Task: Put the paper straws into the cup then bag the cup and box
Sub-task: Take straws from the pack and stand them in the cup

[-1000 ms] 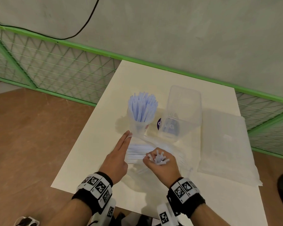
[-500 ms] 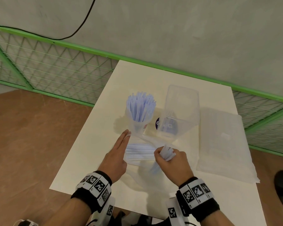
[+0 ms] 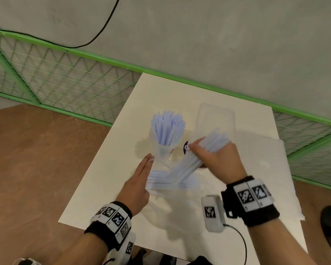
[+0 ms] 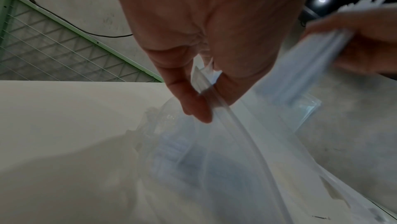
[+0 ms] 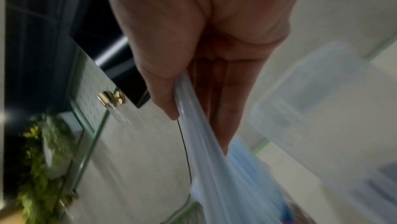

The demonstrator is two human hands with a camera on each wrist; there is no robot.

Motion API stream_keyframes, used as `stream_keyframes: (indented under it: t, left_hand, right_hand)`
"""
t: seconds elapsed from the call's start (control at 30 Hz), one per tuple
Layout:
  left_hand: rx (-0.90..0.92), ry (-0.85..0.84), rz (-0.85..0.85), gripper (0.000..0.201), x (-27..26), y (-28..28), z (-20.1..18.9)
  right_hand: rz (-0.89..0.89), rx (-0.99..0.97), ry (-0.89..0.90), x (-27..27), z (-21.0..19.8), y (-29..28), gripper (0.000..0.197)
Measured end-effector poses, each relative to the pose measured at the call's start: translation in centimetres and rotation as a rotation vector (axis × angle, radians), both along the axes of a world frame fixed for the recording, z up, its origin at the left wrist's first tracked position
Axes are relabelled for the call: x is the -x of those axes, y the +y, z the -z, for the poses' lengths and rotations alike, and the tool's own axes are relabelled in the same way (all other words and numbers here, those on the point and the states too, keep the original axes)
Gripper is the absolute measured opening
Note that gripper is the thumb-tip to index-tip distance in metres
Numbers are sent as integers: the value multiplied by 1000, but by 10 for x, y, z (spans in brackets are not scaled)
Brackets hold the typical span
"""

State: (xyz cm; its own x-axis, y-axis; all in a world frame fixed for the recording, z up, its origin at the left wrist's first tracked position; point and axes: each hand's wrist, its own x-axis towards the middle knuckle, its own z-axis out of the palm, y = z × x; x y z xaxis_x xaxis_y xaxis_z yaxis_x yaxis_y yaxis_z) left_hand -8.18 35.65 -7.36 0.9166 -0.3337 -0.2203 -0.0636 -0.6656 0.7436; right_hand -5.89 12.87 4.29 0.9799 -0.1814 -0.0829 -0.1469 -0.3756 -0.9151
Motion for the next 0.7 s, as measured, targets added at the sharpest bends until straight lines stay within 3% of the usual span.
stream_keyframes:
  t: [0.1, 0.3, 0.5, 0.7]
  left_hand:
    - [2, -5, 4, 102, 1, 0, 1]
    - [39, 16, -7, 101, 3, 1, 0]
    - [58, 27, -24, 101, 6, 3, -2]
    - [55, 30, -23, 101, 6, 2, -3]
  right_hand:
    - [13, -40, -80, -32, -28, 7, 5]
    - [-63, 80, -172, -87, -44, 15, 12]
    - [-166, 211, -179, -111, -34, 20, 20]
    - [-361, 531, -36, -111, -9, 27, 31]
